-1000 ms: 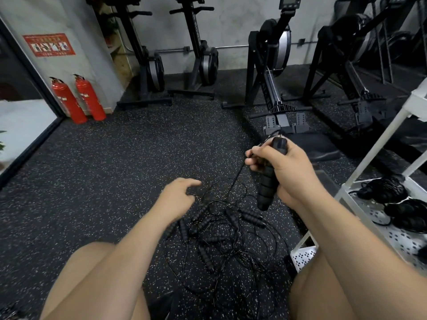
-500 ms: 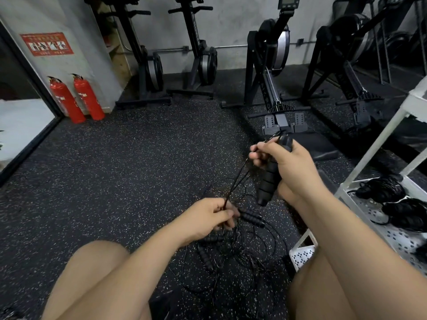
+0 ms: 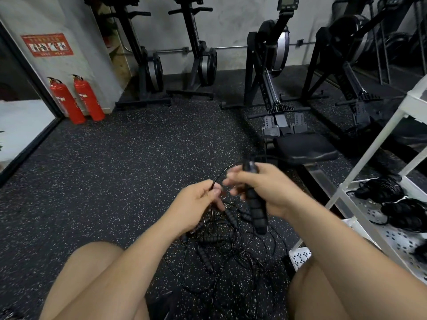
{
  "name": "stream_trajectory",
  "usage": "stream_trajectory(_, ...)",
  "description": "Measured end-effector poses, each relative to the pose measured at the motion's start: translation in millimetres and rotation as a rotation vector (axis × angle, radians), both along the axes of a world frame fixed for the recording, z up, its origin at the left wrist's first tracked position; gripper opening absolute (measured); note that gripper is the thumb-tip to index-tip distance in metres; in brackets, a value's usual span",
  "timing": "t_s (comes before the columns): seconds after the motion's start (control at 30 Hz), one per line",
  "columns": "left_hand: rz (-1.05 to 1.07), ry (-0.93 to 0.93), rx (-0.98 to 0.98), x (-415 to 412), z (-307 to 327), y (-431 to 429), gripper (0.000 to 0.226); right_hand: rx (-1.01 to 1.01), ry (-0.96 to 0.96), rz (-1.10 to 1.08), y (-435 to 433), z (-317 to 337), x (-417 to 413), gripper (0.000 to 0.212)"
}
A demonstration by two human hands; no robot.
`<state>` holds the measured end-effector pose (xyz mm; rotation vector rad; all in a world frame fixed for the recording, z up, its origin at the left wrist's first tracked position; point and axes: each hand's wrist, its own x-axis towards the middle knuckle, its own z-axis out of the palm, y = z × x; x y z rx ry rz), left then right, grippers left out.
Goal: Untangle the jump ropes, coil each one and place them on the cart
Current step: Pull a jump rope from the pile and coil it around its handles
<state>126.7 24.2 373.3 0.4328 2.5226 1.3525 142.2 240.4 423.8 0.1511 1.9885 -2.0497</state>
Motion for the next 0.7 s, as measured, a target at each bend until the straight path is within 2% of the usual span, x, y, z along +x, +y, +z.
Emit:
stream_trajectory(0.07, 0.009, 0.022, 0.014, -3, -2, 0, 0.02, 0.066, 0.021, 0.019, -15, -9, 4, 0.018)
stream_trajectory(0.27, -0.079, 0.003, 0.042, 0, -9, 3, 0.018, 0.126, 0.112, -0.115, -29, -15, 3, 0.017)
stream_trajectory(0.37, -0.088, -0.058, 0.09, 1, -10, 3, 0.021, 0.082, 0.144, -0.134, -27, -10, 3, 0.017)
stream_trajectory(0.6, -0.159, -0.123, -0.089, -6, -5, -13, 0.018, -0.043, 0.299, -0.264, -9, 11, 3, 0.01)
stream_trajectory(0.7, -0.159, -0.129, -0.156, -7, -5, -17, 0.024, -0.095, 0.323, -0.313, -4, 16, 2, 0.011)
